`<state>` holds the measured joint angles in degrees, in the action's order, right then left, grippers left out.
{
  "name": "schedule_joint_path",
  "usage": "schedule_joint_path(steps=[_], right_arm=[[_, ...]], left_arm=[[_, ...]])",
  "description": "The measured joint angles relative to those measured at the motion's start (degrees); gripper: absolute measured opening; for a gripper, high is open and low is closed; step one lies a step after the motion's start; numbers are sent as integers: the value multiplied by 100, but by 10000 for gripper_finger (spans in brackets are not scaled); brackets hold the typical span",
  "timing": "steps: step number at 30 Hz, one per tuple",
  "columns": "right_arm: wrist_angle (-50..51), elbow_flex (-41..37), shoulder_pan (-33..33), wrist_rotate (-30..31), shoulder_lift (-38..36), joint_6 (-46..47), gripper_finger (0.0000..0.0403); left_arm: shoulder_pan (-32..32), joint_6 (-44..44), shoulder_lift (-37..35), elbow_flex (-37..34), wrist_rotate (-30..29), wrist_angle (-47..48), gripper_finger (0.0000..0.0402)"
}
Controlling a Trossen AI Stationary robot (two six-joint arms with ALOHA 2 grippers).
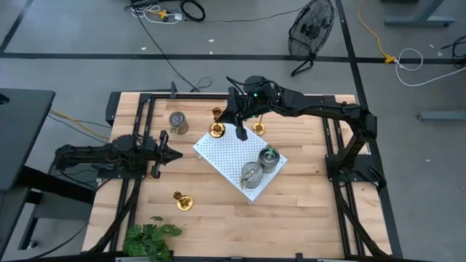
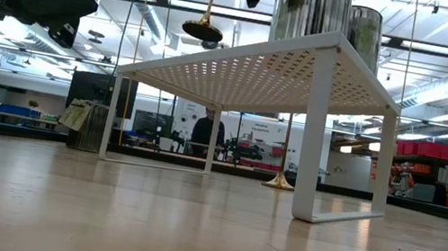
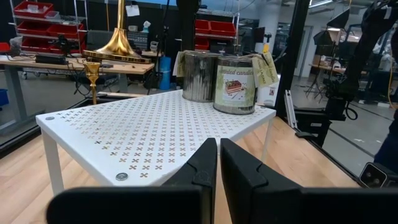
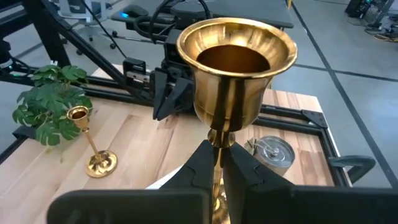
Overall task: Pick & Place candle stick holders
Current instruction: Put the bottom right gold candle holder on the shelf
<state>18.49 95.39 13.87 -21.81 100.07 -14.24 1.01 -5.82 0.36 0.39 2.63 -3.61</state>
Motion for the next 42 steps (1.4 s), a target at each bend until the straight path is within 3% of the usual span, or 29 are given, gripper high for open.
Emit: schedule_joint_path(steps=[18,42], right_arm=[[-50,-30,224,229,-7,66,16],[-871,-1324,839,244,-9,564,17]], left_arm=[[0,0,0,1,0,0,25],[0,1,0,2,0,0,25]])
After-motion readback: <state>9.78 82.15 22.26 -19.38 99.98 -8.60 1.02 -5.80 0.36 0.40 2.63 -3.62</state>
